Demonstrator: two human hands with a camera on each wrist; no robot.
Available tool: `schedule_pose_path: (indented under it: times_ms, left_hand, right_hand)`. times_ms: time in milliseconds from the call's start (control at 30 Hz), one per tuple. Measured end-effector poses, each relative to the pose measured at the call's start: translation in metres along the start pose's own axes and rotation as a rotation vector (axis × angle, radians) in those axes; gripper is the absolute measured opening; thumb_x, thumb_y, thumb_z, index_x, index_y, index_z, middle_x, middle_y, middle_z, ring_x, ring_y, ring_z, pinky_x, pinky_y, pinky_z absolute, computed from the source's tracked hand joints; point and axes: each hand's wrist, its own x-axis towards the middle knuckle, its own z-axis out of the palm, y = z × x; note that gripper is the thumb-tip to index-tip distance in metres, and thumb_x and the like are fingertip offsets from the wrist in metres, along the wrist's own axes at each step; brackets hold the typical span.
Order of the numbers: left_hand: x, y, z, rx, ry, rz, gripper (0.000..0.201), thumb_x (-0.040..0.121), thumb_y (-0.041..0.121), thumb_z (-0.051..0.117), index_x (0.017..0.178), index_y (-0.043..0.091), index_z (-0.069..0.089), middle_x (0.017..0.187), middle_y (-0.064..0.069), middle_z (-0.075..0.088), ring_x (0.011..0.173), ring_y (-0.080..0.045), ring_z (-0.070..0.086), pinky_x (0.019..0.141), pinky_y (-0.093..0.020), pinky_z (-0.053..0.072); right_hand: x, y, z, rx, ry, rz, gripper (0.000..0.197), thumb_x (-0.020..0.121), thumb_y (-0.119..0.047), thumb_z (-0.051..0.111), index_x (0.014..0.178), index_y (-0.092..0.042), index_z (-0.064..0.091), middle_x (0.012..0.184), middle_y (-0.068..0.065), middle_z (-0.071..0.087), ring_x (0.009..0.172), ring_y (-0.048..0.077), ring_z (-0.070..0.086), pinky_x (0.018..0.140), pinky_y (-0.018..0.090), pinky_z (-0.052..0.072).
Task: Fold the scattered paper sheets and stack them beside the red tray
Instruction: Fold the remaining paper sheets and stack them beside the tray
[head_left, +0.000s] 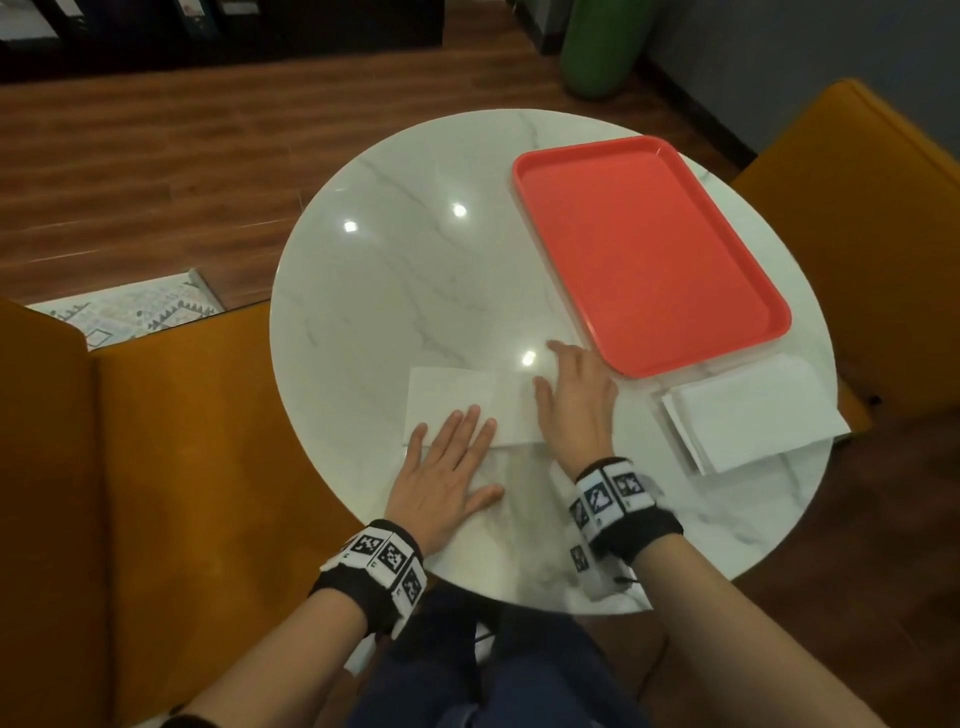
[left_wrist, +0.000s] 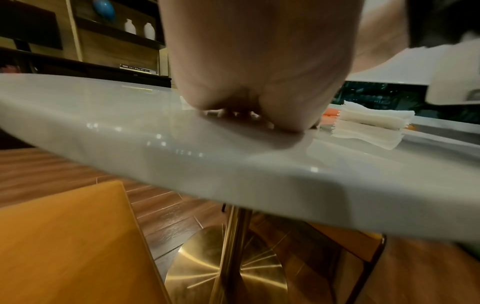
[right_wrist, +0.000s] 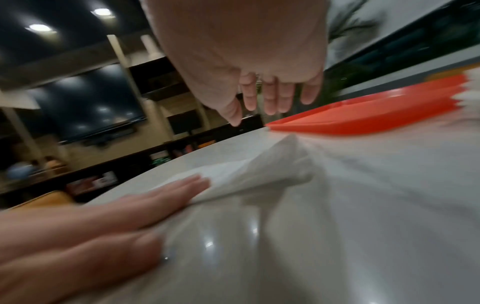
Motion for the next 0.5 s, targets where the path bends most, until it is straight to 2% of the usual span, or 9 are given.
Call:
schedule_pose_path:
  times_ms: [33, 100, 133, 167, 233, 267, 333, 400, 500]
  left_hand:
    - [0.0, 0.0, 0.0, -0.004, 0.0, 0.003, 0.075, 0.094, 0.067, 0.009, 0.154, 0.022, 0.004, 0.161, -0.004, 0.001, 0.148, -0.023, 0.004, 0.116, -0.047, -0.001]
    - [0.001, -0.001, 0.002, 0.0, -0.035, 0.022, 0.076, 0.094, 0.067, 0.009, 0.153, 0.022, -0.006, 0.159, -0.002, -0.014, 0.147, -0.021, -0.011, 0.117, -0.047, -0.008]
    - [0.001, -0.003, 0.002, 0.01, -0.038, 0.027, 0.075, 0.093, 0.066, 0.005, 0.152, 0.021, -0.007, 0.159, -0.002, -0.016, 0.146, -0.022, -0.012, 0.118, -0.048, -0.007]
    - [0.0, -0.003, 0.0, 0.022, -0.046, 0.028, 0.074, 0.093, 0.065, -0.001, 0.153, 0.02, -0.004, 0.16, -0.003, -0.012, 0.147, -0.023, -0.007, 0.118, -0.05, -0.003]
    - [0.0, -0.001, 0.0, 0.009, -0.057, 0.018, 0.073, 0.095, 0.062, -0.002, 0.153, 0.019, 0.008, 0.161, -0.005, 0.003, 0.147, -0.025, 0.009, 0.115, -0.049, 0.004]
    - [0.0, -0.002, 0.0, -0.004, -0.044, 0.021, 0.074, 0.095, 0.064, 0.0, 0.153, 0.019, 0.01, 0.161, -0.005, 0.005, 0.147, -0.025, 0.011, 0.113, -0.047, 0.003]
    - [0.0, -0.003, 0.001, -0.025, -0.019, 0.033, 0.078, 0.091, 0.069, -0.003, 0.153, 0.023, 0.002, 0.161, -0.002, -0.002, 0.147, -0.023, 0.002, 0.114, -0.043, -0.006]
    - [0.001, -0.003, -0.003, -0.045, 0.001, 0.032, 0.084, 0.082, 0.074, -0.014, 0.151, 0.026, -0.012, 0.158, 0.003, -0.018, 0.146, -0.018, -0.014, 0.113, -0.04, -0.016]
    - [0.0, -0.003, -0.005, -0.06, -0.041, 0.03, 0.084, 0.076, 0.075, -0.02, 0.146, 0.03, -0.025, 0.153, 0.005, -0.031, 0.143, -0.014, -0.025, 0.112, -0.039, -0.02]
  right_hand:
    - [-0.012, -0.008, 0.002, 0.023, -0.078, -0.106, 0.046, 0.097, -0.022, 0.045, 0.141, -0.013, 0.038, 0.146, 0.009, 0.04, 0.136, 0.026, 0.034, 0.111, 0.045, 0.026]
    - [-0.039, -0.016, 0.012, 0.035, -0.373, -0.19, 0.052, 0.103, -0.031, 0.027, 0.151, -0.017, 0.014, 0.159, 0.0, 0.01, 0.147, 0.016, 0.004, 0.12, 0.042, 0.007]
    - [-0.052, -0.015, 0.019, 0.0, -0.513, -0.2, 0.054, 0.103, -0.036, 0.02, 0.152, -0.021, 0.002, 0.159, -0.004, -0.004, 0.146, 0.012, -0.008, 0.12, 0.043, -0.001]
    - [-0.062, -0.01, 0.025, -0.044, -0.599, -0.206, 0.056, 0.102, -0.041, 0.015, 0.15, -0.024, -0.007, 0.157, -0.007, -0.013, 0.144, 0.009, -0.015, 0.12, 0.043, -0.005]
    - [-0.072, 0.009, 0.03, -0.132, -0.627, -0.225, 0.058, 0.1, -0.047, 0.011, 0.148, -0.028, -0.014, 0.153, -0.012, -0.021, 0.142, 0.004, -0.021, 0.119, 0.043, -0.007]
    - [-0.072, 0.019, 0.029, -0.163, -0.61, -0.224, 0.058, 0.098, -0.05, 0.008, 0.148, -0.029, -0.014, 0.152, -0.015, -0.022, 0.141, 0.002, -0.021, 0.119, 0.043, -0.008]
    - [-0.069, 0.038, 0.017, -0.195, -0.565, -0.178, 0.062, 0.091, -0.056, -0.002, 0.147, -0.032, -0.013, 0.151, -0.018, -0.022, 0.139, -0.001, -0.021, 0.118, 0.043, -0.011]
    - [-0.065, 0.057, 0.006, -0.241, -0.54, -0.127, 0.07, 0.083, -0.06, -0.011, 0.147, -0.034, -0.013, 0.151, -0.019, -0.022, 0.14, -0.001, -0.02, 0.116, 0.043, -0.012]
    - [-0.06, 0.067, -0.007, -0.346, -0.555, -0.119, 0.069, 0.088, -0.061, -0.006, 0.149, -0.03, -0.012, 0.151, -0.015, -0.023, 0.145, 0.008, -0.014, 0.114, 0.047, -0.012]
